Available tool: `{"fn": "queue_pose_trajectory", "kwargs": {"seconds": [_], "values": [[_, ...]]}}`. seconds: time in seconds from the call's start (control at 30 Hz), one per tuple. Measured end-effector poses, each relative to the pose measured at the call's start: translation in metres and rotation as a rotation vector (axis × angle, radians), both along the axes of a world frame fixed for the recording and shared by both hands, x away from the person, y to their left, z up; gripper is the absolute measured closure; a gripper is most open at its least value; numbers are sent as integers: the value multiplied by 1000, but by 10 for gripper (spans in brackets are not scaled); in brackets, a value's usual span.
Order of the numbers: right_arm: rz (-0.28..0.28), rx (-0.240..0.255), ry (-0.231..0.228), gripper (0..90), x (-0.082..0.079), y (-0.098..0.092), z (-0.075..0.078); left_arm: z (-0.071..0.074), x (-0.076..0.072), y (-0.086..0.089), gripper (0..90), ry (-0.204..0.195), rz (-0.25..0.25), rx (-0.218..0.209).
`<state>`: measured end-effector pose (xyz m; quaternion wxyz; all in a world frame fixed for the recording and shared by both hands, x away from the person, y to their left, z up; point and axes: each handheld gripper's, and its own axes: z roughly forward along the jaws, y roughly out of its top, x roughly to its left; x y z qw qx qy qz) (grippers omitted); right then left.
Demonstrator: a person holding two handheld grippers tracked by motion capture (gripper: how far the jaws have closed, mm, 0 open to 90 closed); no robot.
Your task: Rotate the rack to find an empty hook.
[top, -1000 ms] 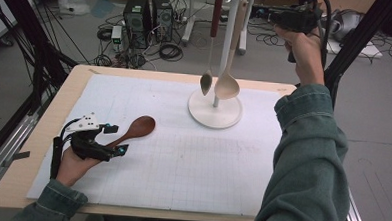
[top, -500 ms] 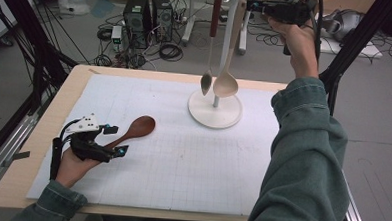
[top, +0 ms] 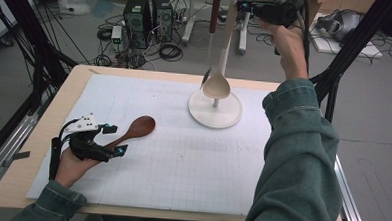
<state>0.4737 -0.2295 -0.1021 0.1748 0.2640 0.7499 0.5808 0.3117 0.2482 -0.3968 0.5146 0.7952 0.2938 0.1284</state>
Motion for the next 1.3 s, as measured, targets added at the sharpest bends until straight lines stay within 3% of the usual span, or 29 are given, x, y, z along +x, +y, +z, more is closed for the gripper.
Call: {"fn": "queue_pose_trajectory", "kwargs": {"seconds": [0.23,0.43,0.63,0.77,1.0,1.3], "values": [[-47,-28,-15,899,-2,12,-1,0,0,-1,144,0,0,3],[-49,-20,-25,899,-5,14,-3,1,0,0,144,-3,-3,3],[-29,4,-34,898,-14,-1,-4,1,-1,-1,144,-2,-2,3],[-44,20,-44,899,-19,-14,-1,1,-1,-2,144,-2,-5,-1],[-82,33,-36,898,-11,-27,3,2,-1,-1,144,-4,-5,1],[-54,5,-36,898,-4,-7,8,2,0,0,144,-4,-5,-2]]}}
